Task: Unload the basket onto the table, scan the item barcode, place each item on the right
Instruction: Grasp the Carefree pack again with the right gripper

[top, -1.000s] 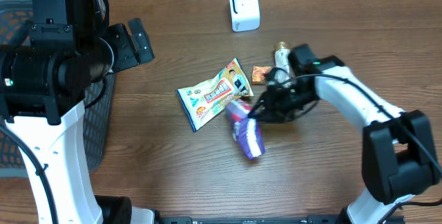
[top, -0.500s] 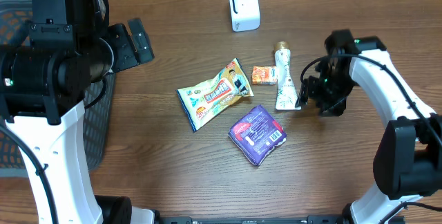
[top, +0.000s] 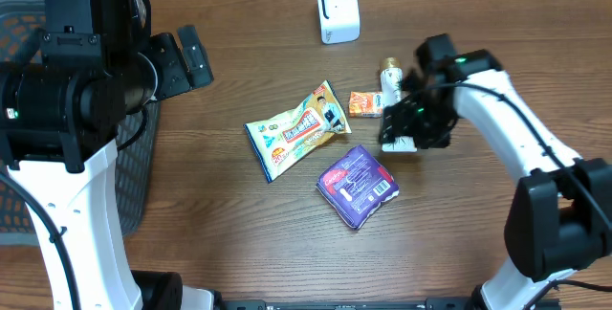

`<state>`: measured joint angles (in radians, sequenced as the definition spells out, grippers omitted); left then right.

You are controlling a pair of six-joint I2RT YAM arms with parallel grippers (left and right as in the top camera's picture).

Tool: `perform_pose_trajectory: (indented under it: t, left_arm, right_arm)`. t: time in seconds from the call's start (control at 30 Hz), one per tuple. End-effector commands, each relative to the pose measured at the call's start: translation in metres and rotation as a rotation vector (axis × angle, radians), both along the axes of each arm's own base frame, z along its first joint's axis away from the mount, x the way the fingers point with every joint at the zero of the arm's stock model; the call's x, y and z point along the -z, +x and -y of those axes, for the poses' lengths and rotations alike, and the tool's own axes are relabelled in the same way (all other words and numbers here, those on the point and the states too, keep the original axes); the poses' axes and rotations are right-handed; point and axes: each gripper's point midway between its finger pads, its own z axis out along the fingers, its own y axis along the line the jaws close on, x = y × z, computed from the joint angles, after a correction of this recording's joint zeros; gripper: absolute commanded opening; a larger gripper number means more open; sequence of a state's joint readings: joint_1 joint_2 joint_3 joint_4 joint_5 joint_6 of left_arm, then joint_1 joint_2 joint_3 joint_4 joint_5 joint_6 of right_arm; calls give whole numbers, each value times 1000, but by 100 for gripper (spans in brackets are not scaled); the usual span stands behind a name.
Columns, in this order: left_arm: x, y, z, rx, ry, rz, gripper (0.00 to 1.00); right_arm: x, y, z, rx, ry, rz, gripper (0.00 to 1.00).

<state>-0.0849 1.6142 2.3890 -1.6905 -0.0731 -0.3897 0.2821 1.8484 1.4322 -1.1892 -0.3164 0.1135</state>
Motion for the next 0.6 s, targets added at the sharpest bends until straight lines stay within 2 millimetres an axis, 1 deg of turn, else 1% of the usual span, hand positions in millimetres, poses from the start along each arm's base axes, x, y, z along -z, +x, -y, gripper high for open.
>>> perform_pose_trajectory:
  t: [0.0, 0.13, 0.23, 0.43, 0.5, 0.57]
  left_arm:
    - [0, 1, -2, -2, 15, 2, 100]
    - [0, 1, -2, -2, 15, 2, 100]
    - [0, 1, -2, -2, 15, 2, 100]
    - [0, 1, -2, -2, 15, 2, 100]
    - [0, 1, -2, -2, 15, 2, 100]
    - [0, 1, -2, -2, 15, 2, 100]
  right_arm:
    - [-1, -9, -26, -196, 15, 65, 83]
    - [2, -11, -47, -254, 20, 97, 83]
    - [8, -14, -56, -286, 17, 101, 80]
    - [29, -28, -51, -299, -19, 70, 77]
    - [39, -33, -47, -292, -31, 55, 68]
    - [46, -39, -42, -293, -46, 36, 67]
